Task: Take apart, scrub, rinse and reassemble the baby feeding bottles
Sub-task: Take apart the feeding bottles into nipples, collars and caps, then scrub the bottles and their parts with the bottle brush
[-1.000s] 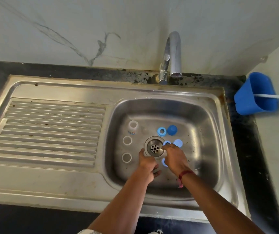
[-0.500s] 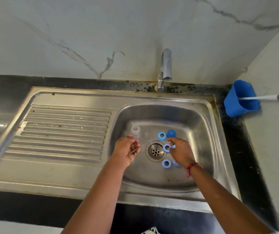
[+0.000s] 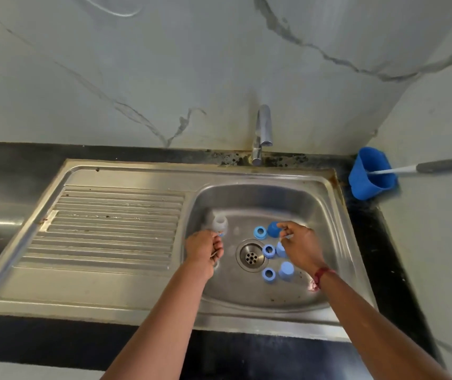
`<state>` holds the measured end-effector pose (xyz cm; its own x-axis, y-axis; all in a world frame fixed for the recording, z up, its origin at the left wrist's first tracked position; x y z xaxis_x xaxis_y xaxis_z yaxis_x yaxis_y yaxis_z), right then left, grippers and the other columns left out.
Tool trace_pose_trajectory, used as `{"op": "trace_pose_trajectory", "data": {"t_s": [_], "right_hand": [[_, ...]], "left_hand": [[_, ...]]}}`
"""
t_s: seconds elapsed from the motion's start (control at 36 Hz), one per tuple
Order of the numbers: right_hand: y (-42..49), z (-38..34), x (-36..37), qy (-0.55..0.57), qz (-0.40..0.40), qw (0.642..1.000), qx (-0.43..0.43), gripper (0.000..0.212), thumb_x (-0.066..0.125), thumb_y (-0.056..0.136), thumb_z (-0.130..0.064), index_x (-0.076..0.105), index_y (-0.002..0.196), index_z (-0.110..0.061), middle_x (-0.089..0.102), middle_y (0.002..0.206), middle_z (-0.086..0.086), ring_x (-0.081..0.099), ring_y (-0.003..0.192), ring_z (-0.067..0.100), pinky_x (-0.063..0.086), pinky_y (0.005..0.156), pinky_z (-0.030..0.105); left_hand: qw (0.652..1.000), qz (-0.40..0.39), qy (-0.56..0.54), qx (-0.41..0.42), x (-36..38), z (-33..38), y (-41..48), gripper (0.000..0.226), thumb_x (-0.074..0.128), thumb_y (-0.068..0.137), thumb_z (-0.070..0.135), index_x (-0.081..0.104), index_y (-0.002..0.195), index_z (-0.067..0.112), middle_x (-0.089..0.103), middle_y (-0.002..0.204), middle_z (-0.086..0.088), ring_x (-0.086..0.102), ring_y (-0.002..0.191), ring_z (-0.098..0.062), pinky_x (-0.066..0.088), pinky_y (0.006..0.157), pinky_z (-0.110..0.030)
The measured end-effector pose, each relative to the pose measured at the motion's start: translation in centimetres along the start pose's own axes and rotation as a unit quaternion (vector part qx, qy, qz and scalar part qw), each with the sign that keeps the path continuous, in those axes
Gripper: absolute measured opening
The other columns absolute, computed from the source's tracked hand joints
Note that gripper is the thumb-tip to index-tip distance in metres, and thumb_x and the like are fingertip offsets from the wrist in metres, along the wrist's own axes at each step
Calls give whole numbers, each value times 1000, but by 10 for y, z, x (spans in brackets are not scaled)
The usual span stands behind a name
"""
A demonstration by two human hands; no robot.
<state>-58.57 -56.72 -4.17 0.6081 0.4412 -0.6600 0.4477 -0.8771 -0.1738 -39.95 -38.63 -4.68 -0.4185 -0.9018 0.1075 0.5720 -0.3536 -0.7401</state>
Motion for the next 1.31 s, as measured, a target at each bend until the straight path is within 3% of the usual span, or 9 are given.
{"op": "trace_pose_trajectory", "data": {"t_s": [0.17,0.28,0.44,0.69,0.78,0.86,1.03,1.19,1.31], "right_hand": [[-26,-12,-5,17,22,999,21,39,57,85,2,71,112,-23,67,89,-14,63,81,-2,54,81,20],[-38,-21,-9,7,40,999,29,37,59,86,0,71,114,-22,69,90,-8,62,75,-3,42,64,0],[-51,-28,-19,-9,78,997,25,38,60,84,2,71,114,-20,69,88,-7,63,75,2,48,71,6],[-62,-18,-42,-31,113,992,45,34,59,88,-4,69,116,-20,69,81,-4,57,57,-2,39,53,6],[-53,-20,-63,-51,121,990,41,34,62,88,-6,69,118,-20,73,95,-3,60,73,5,41,63,10],[-41,-28,-88,-55,129,990,13,35,63,87,-2,69,119,-14,72,100,-1,67,88,12,37,67,-2],[-6,-29,-132,-145,109,983,-7,26,59,88,-12,67,111,-21,70,100,-2,66,94,18,49,76,26],[24,-42,-196,-309,144,940,-30,25,52,91,-7,66,110,-14,66,102,6,63,95,25,53,74,36],[45,-49,-224,-521,130,843,-37,23,57,90,-10,66,110,-16,63,108,5,54,108,26,50,78,35]], "left_hand": [[998,-63,24,-6,21,2,-14,20,50,93,5,60,77,11,56,59,-2,50,50,-12,42,49,-23],[995,-96,33,-10,31,4,-20,20,49,94,6,59,77,11,55,63,-3,49,54,-13,43,54,-24],[991,-128,48,-11,43,2,-20,20,48,93,4,58,78,12,56,62,-3,49,53,-13,43,53,-24],[978,-167,126,-14,62,-15,-37,15,51,92,8,62,81,10,55,60,-4,47,51,-15,43,53,-25],[967,-200,157,-9,86,-16,-45,18,52,94,12,60,78,13,59,61,-1,52,53,-12,46,58,-25],[962,-223,154,-6,118,-12,-56,16,53,95,13,60,81,15,61,69,-2,54,56,-13,46,55,-24],[954,-259,152,13,178,2,-80,12,56,94,13,64,86,13,62,68,-3,54,57,-14,46,58,-28],[949,-281,143,32,235,19,-94,17,52,92,9,63,80,14,60,66,-5,53,55,-15,44,57,-29],[948,-284,136,40,259,28,-98,14,52,93,10,63,86,14,61,67,-3,56,58,-15,48,61,-30]]}}
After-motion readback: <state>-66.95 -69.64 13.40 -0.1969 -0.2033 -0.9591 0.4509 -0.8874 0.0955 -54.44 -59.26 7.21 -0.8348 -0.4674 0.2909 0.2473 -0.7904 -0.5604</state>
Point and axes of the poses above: each hand's wrist, its own y-axis towards the middle knuckle, its own x-axis out of the palm, z = x × y, the point moved 9 cm from there along y, towards the middle knuckle
